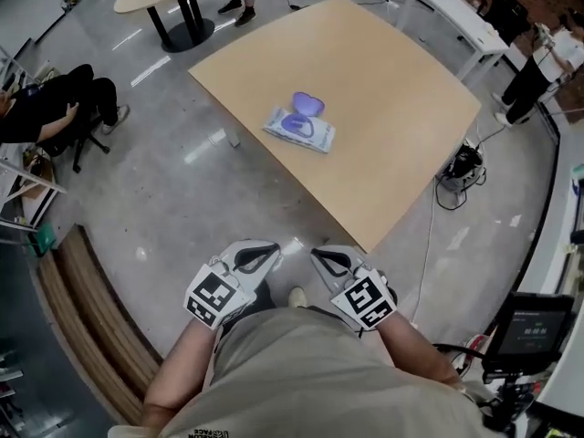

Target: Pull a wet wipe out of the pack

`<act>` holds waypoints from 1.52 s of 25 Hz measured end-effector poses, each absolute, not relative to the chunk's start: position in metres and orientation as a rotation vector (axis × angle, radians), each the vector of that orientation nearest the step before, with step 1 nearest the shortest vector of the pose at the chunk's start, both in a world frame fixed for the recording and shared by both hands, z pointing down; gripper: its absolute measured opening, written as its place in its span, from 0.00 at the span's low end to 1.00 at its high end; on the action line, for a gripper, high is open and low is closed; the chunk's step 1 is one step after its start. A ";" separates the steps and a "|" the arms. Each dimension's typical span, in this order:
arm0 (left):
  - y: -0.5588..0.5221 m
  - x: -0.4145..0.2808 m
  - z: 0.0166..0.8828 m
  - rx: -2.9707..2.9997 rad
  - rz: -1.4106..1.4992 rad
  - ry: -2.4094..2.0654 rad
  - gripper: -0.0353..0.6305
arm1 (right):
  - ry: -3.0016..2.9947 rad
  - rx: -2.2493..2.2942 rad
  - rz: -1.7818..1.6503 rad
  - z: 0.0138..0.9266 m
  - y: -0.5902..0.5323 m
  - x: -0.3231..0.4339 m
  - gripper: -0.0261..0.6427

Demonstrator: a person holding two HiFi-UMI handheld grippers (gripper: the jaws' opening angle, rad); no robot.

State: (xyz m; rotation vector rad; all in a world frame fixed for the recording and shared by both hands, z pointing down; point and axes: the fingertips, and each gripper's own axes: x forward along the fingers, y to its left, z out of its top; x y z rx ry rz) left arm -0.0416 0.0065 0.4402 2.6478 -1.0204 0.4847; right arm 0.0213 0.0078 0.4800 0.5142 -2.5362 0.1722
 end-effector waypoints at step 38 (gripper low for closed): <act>-0.321 -0.135 0.532 2.634 0.667 -0.763 0.06 | -2.321 0.742 0.272 0.550 -0.313 -0.061 0.06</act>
